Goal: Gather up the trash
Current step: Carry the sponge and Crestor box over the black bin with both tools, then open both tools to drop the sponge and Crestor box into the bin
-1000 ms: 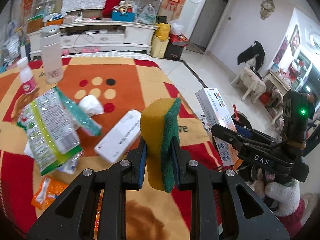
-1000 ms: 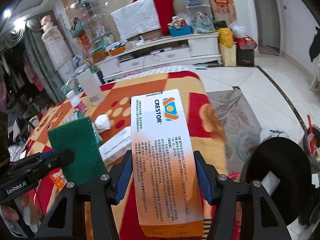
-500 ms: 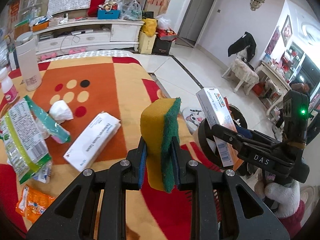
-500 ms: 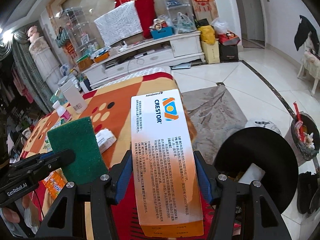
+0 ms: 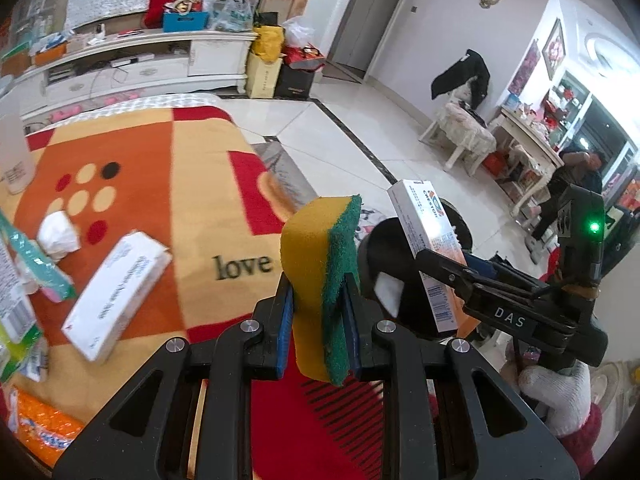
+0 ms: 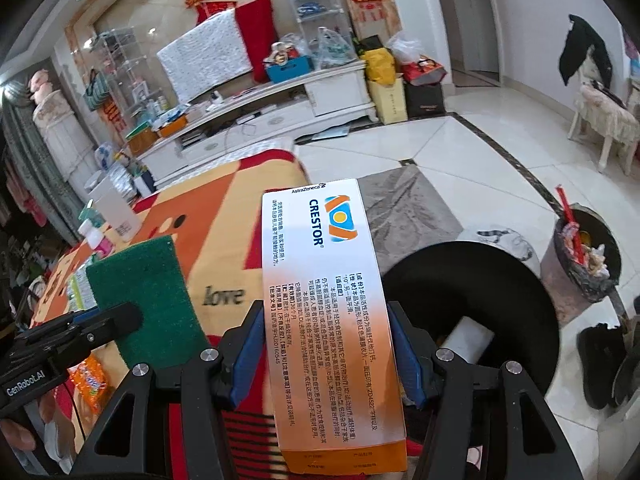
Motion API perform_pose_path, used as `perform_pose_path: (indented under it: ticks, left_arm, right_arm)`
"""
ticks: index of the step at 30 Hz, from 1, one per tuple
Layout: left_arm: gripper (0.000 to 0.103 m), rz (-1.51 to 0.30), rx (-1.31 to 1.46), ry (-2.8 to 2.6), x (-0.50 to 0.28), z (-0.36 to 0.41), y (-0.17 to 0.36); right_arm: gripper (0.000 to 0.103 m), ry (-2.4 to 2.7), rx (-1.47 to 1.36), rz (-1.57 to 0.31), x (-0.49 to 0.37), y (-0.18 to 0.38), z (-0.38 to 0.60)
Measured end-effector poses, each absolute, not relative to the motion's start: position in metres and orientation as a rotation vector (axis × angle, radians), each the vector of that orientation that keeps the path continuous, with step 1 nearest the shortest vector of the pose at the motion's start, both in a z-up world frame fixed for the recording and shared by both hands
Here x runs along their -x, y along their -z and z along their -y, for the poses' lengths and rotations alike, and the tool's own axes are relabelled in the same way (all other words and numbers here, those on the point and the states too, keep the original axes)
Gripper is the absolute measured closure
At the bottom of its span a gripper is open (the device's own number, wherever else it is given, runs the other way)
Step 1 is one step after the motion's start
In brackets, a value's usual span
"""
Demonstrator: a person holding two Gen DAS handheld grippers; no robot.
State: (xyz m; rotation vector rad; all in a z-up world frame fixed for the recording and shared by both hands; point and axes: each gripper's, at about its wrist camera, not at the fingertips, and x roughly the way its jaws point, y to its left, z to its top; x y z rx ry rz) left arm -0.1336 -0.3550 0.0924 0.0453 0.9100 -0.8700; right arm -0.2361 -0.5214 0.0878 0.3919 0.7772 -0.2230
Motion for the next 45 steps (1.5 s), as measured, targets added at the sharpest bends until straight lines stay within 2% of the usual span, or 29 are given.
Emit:
perform_pose_path:
  ticks: [24, 40, 43, 44, 45]
  left_arm:
    - [0.083, -0.971, -0.095, 0.999, 0.145, 0.476, -0.072]
    - [0.082, -1.025, -0.065, 1.006, 0.138, 0.502, -0.048]
    - [0.079, -1.047, -0.063, 1.003, 0.138, 0.504, -0.044]
    - [0.077, -1.056, -0.067, 1.002, 0.138, 0.503, -0.042]
    - [0.069, -1.063, -0.072, 0.998, 0.138, 0.502, -0.041]
  right_arm:
    - [0.046, 0.405, -0.545, -0.815, 0.28, -0.051, 0.614]
    - [0.046, 0.431, -0.574, -0.812, 0.27, -0.043, 0.633]
    - [0.045, 0.433, -0.603, -0.814, 0.268, -0.04, 0.636]
    - [0.039, 0.437, -0.612, -0.819, 0.267, -0.039, 0.637]
    - [0.034, 0.44, -0.621, -0.819, 0.268, -0.039, 0.638]
